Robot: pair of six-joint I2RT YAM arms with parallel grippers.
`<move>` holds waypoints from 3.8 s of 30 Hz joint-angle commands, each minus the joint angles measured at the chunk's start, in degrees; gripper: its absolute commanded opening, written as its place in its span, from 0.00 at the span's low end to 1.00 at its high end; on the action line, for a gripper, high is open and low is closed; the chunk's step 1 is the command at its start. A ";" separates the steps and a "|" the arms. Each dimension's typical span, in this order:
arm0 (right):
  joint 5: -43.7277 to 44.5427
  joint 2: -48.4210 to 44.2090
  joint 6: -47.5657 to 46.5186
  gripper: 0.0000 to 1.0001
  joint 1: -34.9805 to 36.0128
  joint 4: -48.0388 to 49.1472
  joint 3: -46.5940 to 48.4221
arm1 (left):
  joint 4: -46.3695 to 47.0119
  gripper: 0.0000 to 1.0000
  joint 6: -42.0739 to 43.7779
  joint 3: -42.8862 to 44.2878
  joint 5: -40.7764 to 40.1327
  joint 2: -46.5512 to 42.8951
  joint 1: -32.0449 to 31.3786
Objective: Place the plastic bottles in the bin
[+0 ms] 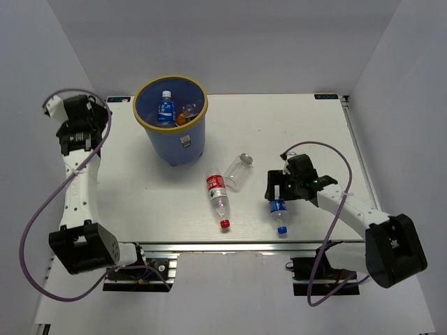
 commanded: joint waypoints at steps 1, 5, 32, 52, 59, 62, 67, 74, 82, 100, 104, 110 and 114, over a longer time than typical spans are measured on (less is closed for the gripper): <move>-3.69 3.02 3.58 0.89 0.76 3.69 -2.11 | 2.56 0.98 -5.08 -10.33 -0.18 -7.91 1.47; -2.64 4.79 4.56 0.78 1.02 5.01 -3.70 | 2.67 0.98 -4.91 -16.07 0.62 -10.47 2.71; -20.49 42.91 -13.98 0.36 13.50 22.86 85.74 | 5.13 0.98 -3.86 -44.28 18.89 -17.59 2.80; -6.18 44.27 -19.09 0.89 17.46 27.95 86.32 | 4.69 0.98 -1.13 -42.97 20.22 -21.72 -5.71; 4.89 17.04 -13.38 0.89 13.86 37.00 50.75 | 6.27 0.98 -3.24 -46.83 18.64 -24.45 -20.64; 10.53 6.05 -12.15 0.89 12.11 37.27 35.88 | 7.58 0.98 -5.95 -47.88 14.60 -25.59 -30.11; 19.58 -9.93 -6.88 0.89 8.24 36.83 14.61 | 14.00 0.98 -9.21 -46.32 7.32 -18.60 -48.15; 23.12 -24.91 0.16 0.89 1.30 35.08 -0.44 | 16.29 0.98 -7.12 -35.69 2.02 0.83 -62.31; 25.75 -29.48 -0.54 0.89 -0.21 30.94 -3.08 | 13.14 0.98 -7.46 -26.36 -0.79 15.35 -63.91; 22.85 -28.17 -1.50 0.89 -2.05 32.17 -4.40 | 9.34 0.36 3.31 -19.77 -2.82 8.96 -65.66; 21.19 -25.45 -1.24 0.89 -3.02 31.21 -3.00 | 11.45 0.36 11.25 -14.77 -3.42 1.23 -66.28; 16.53 -22.28 -1.77 0.89 -3.98 31.21 -1.51 | 14.53 0.38 23.55 2.16 -12.22 2.96 -65.06; 13.19 -19.30 -2.74 0.89 -4.16 29.89 0.34 | 15.41 0.38 27.61 12.56 -6.79 7.62 -53.76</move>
